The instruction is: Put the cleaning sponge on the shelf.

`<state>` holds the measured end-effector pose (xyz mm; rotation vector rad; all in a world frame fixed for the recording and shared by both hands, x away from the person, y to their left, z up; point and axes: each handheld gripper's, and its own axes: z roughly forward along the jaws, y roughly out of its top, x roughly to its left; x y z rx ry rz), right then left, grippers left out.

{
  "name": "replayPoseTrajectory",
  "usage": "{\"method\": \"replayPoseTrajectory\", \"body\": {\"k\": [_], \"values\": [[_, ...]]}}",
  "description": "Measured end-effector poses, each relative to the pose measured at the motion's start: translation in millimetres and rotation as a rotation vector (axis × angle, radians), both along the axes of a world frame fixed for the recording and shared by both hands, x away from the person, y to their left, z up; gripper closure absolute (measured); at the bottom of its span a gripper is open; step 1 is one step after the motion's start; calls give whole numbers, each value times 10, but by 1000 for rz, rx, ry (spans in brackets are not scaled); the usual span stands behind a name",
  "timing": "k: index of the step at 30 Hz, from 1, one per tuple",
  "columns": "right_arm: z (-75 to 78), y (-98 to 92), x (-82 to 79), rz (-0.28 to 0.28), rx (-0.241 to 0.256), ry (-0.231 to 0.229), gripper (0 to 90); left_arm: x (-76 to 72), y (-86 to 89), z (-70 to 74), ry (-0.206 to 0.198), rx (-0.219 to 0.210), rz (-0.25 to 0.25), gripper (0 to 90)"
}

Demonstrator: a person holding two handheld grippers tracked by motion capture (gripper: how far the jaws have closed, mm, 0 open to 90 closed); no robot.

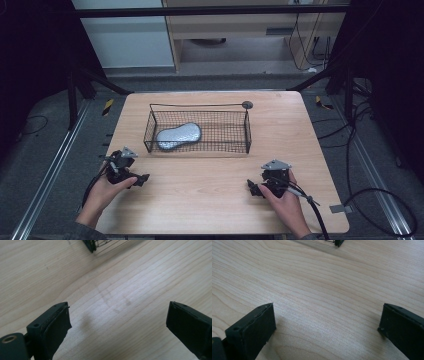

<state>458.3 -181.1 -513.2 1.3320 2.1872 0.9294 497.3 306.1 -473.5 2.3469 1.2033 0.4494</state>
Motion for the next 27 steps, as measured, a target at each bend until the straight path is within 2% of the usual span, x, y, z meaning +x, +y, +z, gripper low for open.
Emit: {"method": "replayPoseTrajectory", "body": {"k": [2,6,9,11,14,19,23,27], "values": [[0,0,0,0,0,0,7,23,21,-39,-7,4,9,48],[0,0,0,0,0,0,7,66,62,-97,-12,-27,35,46],[0,0,1,0,0,0,7,94,63,-133,-30,-28,33,45],[0,0,1,1,0,0,7,114,65,-149,-40,-51,38,45],[0,0,1,0,0,0,7,147,60,-197,-32,-56,26,39],[0,0,2,1,0,1,7,164,51,-225,-42,-88,26,31],[0,-1,3,1,0,1,6,166,56,-256,-61,-107,18,4],[0,-1,3,2,0,0,7,141,82,-303,-106,-143,11,0]]}}
